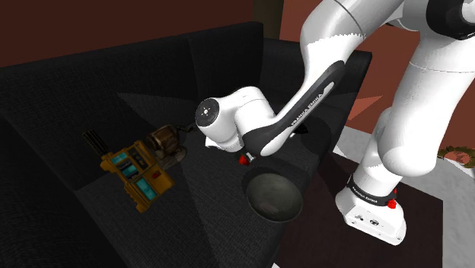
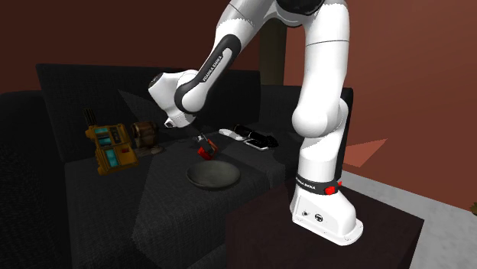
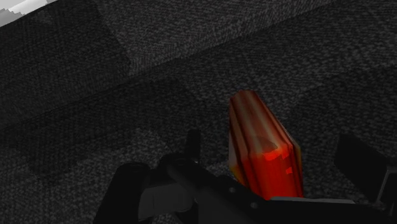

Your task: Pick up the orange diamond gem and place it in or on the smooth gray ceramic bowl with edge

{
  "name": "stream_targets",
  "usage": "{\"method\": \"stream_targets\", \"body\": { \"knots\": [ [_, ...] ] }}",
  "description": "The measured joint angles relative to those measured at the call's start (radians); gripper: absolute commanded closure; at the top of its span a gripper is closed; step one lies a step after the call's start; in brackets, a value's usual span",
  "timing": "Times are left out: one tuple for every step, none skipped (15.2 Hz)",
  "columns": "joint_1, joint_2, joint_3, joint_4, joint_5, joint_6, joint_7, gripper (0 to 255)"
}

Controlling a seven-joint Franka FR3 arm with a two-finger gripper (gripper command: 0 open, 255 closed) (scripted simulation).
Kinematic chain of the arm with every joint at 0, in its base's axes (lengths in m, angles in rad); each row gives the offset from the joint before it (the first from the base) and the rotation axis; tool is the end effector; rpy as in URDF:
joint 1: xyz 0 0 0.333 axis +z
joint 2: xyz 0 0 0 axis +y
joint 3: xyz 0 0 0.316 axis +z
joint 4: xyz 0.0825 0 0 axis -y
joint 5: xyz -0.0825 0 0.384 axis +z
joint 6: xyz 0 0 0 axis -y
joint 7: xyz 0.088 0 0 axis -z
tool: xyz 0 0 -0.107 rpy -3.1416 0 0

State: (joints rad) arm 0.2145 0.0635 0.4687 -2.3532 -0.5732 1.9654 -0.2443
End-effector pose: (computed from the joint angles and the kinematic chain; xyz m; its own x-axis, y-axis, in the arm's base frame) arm 0.3779 0.2634 0.2847 0.3042 0.7896 -0.5328 0.9512 -0.2209 0.2156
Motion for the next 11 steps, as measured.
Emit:
{"method": "stream_targets", "body": {
  "knots": [
    [-0.001, 0.001, -0.001, -0.001, -0.002, 0.002, 0.001, 0],
    [-0.001, 0.002, -0.001, -0.001, -0.003, 0.003, 0.001, 0],
    [-0.001, 0.002, -0.001, -0.002, -0.003, 0.004, 0.001, 0],
    [-0.001, 0.002, -0.001, -0.002, -0.003, 0.004, 0.001, 0],
    [-0.001, 0.002, -0.001, -0.002, -0.003, 0.004, 0.001, 0],
    [-0.001, 0.002, -0.001, -0.002, -0.003, 0.004, 0.001, 255],
    [-0.001, 0.002, -0.001, -0.002, -0.003, 0.004, 0.001, 255],
    [-0.001, 0.002, -0.001, -0.002, -0.003, 0.004, 0.001, 255],
    [-0.001, 0.002, -0.001, -0.002, -0.003, 0.004, 0.001, 255],
    [-0.001, 0.002, -0.001, -0.002, -0.004, 0.004, 0.001, 255],
    [-0.001, 0.002, -0.001, -0.002, -0.004, 0.004, 0.001, 255]
  ]
}}
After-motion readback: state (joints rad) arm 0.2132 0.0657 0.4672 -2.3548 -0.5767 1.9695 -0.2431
